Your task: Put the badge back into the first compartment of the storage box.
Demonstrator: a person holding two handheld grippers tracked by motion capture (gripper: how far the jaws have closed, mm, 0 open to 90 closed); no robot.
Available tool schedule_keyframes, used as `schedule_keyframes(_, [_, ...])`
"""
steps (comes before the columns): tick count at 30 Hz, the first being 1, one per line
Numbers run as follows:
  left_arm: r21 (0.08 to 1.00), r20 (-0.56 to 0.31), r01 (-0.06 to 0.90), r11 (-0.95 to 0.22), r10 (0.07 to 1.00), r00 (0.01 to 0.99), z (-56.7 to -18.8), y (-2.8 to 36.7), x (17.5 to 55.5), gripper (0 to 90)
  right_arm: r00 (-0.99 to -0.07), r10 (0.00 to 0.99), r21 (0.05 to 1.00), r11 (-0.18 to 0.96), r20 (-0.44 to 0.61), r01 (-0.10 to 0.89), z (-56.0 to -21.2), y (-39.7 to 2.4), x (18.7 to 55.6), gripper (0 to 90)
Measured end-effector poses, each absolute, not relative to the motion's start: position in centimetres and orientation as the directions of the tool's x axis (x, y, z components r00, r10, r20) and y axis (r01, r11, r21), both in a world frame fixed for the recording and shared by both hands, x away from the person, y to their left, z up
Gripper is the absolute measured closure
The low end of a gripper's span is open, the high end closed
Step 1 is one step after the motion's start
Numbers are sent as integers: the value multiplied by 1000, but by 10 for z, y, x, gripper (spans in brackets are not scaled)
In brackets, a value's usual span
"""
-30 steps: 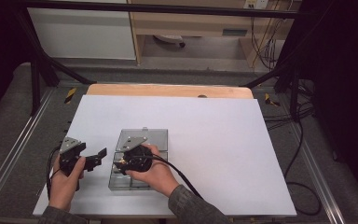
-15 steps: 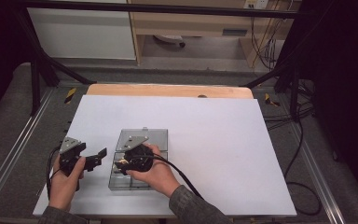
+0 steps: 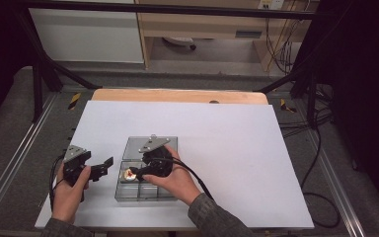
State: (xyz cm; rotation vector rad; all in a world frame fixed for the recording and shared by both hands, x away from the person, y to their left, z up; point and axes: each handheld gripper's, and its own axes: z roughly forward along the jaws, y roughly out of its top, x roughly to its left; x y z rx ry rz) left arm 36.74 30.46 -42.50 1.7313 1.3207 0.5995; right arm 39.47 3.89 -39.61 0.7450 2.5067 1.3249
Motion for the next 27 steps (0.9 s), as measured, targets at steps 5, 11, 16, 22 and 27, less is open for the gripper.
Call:
schedule_keyframes(5, [844,-119,531,-78,937,328,-426,304,368,88,-829,556,829,436,56,349,-394,19,395,201])
schedule_keyframes(11, [841,-113,534,-89,936,335,-426,302,368,88,-809,585,841,409,58,355,-391,-3,395,149])
schedule_keyframes(16, [839,-103,536,-97,938,331,-428,303,369,88,-791,608,852,379,65,361,-390,-21,396,95])
schedule_keyframes(22, [842,-99,531,-98,938,331,-428,303,369,88,-772,633,850,374,57,370,-393,-42,398,59])
schedule_keyframes(27, [842,-93,529,-108,936,339,-429,302,370,88,-747,662,852,355,61,385,-394,-61,400,58])
